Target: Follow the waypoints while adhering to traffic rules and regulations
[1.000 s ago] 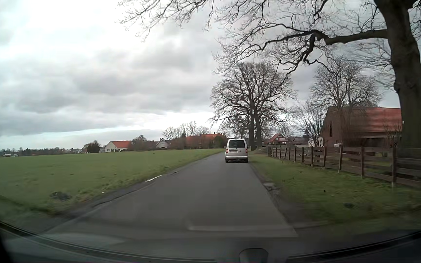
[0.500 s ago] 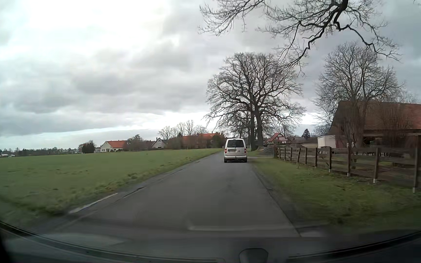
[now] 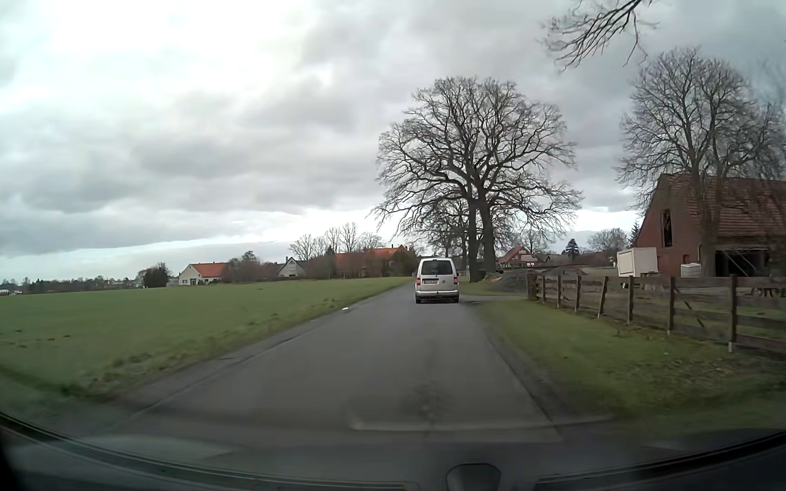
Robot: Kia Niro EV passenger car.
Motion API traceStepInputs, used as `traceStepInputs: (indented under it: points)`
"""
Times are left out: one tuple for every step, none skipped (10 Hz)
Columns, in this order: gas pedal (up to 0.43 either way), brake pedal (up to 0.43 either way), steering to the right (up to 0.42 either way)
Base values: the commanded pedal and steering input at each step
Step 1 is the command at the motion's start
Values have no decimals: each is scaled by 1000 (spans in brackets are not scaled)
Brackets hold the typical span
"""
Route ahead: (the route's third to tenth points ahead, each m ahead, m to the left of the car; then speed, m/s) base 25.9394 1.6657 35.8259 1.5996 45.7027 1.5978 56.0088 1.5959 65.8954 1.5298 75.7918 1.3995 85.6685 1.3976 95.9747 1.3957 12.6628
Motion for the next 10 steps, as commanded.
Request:
traceStepInputs:
  points:
    - [130, 0, 3]
    - [130, 0, 3]
    - [130, 0, 3]
    - [130, 0, 3]
    - [130, 0, 3]
    - [130, 0, 2]
    - [130, 0, 1]
    - [130, 0, 0]
    - [130, 0, 0]
    - [138, 0, 0]
